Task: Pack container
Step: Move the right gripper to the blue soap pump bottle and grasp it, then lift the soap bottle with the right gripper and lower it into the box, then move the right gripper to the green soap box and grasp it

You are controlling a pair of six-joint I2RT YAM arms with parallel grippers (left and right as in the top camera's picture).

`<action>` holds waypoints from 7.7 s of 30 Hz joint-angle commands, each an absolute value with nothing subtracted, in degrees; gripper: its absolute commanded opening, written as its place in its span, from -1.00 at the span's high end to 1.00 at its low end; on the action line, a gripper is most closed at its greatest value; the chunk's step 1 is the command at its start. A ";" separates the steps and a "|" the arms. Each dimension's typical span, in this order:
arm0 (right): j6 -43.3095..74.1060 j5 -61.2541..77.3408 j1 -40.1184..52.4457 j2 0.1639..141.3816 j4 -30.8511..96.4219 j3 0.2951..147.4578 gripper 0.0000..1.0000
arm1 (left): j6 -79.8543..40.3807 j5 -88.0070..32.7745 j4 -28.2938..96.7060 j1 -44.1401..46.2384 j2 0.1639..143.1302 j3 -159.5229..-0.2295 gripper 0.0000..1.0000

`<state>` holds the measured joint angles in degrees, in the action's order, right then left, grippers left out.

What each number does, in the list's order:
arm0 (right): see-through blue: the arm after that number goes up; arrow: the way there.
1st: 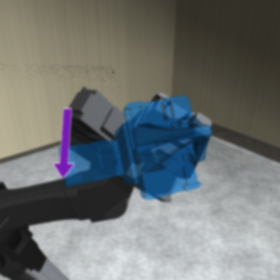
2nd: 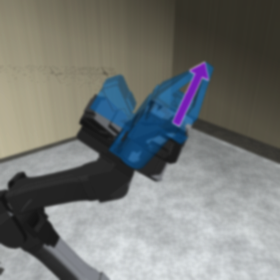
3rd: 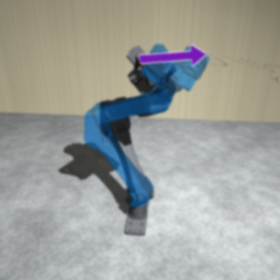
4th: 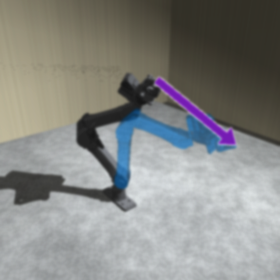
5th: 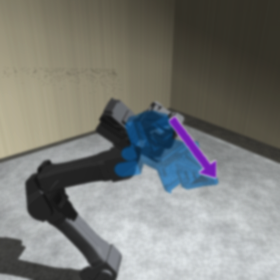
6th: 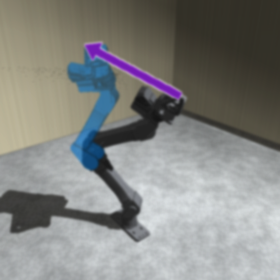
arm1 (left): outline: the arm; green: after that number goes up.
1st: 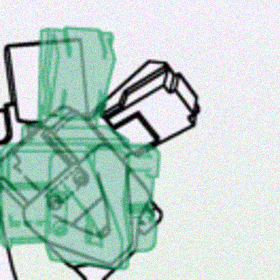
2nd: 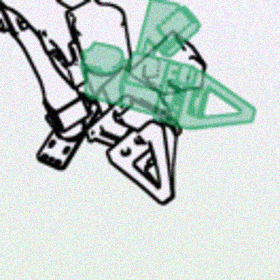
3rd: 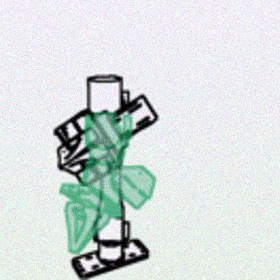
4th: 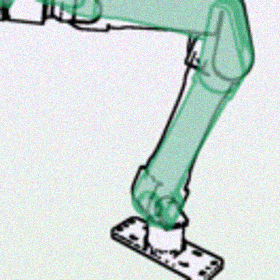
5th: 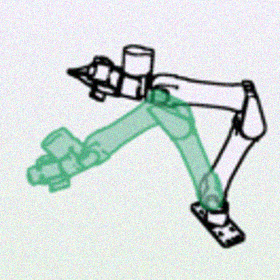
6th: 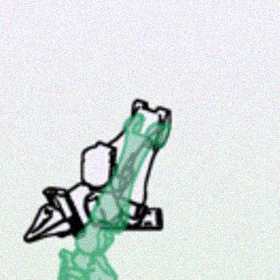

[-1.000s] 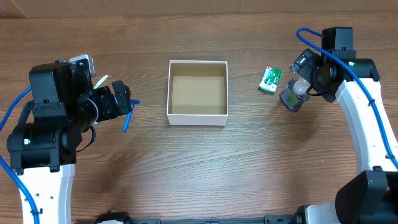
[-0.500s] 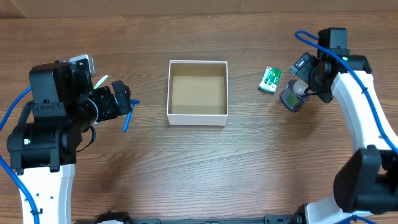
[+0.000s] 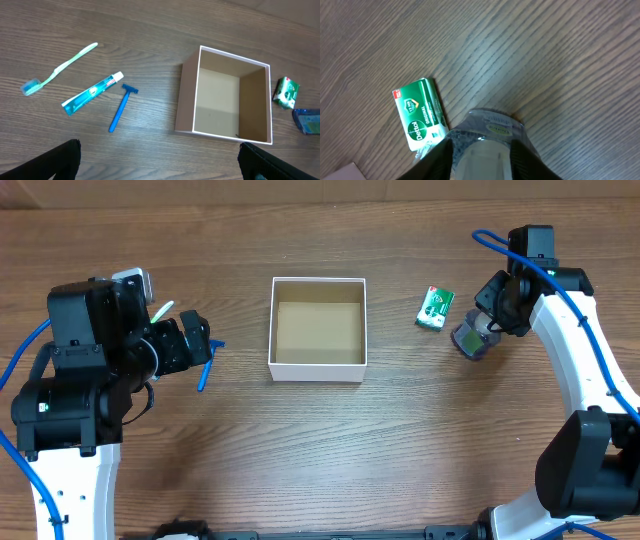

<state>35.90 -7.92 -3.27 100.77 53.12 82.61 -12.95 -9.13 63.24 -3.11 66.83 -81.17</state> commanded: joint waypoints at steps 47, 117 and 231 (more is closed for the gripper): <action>9.50 -11.11 26.50 91.64 44.64 100.90 0.93 | -12.05 -7.90 64.31 -3.36 67.24 -82.52 -1.00; 15.81 -14.00 35.55 109.34 35.51 100.95 -1.00 | -12.01 -7.70 64.29 -3.36 67.24 -82.52 -1.00; 25.63 -6.35 5.98 122.58 54.59 104.77 0.92 | -12.03 -7.49 63.20 -3.36 67.24 -82.52 -1.00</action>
